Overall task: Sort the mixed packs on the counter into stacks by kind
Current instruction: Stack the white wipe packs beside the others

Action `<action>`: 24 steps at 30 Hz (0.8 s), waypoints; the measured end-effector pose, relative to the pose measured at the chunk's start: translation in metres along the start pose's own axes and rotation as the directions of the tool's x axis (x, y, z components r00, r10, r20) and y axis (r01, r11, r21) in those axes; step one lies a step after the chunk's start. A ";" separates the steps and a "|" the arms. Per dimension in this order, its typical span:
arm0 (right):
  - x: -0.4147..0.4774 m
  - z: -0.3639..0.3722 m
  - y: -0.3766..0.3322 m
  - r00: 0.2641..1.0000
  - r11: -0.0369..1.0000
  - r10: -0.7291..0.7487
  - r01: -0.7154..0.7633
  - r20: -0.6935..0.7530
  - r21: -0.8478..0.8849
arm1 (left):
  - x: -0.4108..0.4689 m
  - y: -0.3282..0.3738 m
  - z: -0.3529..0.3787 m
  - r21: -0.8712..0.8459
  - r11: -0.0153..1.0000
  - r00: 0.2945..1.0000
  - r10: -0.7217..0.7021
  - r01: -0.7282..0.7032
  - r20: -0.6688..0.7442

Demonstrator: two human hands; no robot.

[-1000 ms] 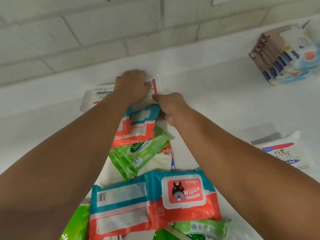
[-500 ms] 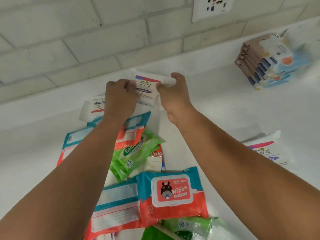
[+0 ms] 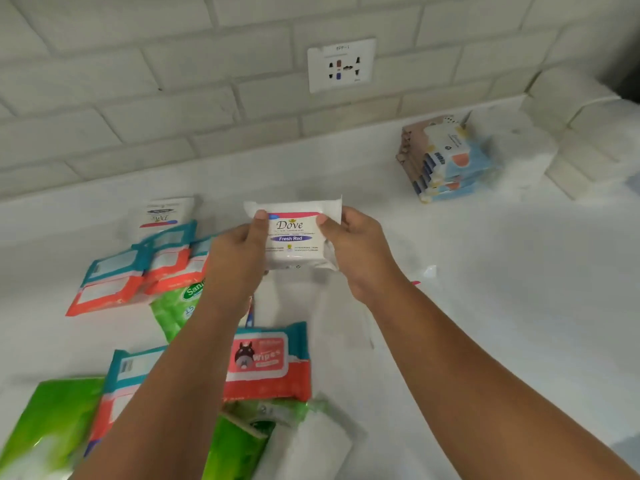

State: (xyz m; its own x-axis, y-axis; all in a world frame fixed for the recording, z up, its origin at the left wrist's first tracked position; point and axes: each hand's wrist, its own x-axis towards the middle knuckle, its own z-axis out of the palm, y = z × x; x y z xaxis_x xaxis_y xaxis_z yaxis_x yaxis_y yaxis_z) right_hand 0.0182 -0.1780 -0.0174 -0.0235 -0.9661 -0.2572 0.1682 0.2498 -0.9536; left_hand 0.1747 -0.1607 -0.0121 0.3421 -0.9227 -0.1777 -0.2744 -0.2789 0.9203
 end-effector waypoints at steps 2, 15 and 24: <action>-0.008 -0.020 -0.001 1.000 0.999 0.009 -0.009 -0.002 -0.046 | -0.018 0.001 0.014 -0.021 1.000 0.999 -0.006 0.005 -0.031; -0.041 -0.119 -0.018 0.999 0.976 -0.016 0.024 0.036 -0.216 | -0.067 0.002 0.087 0.343 0.928 0.978 0.186 -0.145 -0.090; -0.037 -0.157 0.007 0.965 0.661 -0.256 0.130 -0.060 -0.739 | -0.091 -0.014 0.130 0.490 0.868 0.992 0.115 -0.076 -0.051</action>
State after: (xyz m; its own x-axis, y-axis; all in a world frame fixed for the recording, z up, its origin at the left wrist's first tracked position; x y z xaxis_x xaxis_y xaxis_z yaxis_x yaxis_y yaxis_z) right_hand -0.1349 -0.1302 -0.0388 -0.1244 -0.9921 -0.0133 -0.6206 0.0883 -0.7791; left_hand 0.0301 -0.1076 -0.0539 0.3532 -0.9341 -0.0525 -0.7049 -0.3026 0.6415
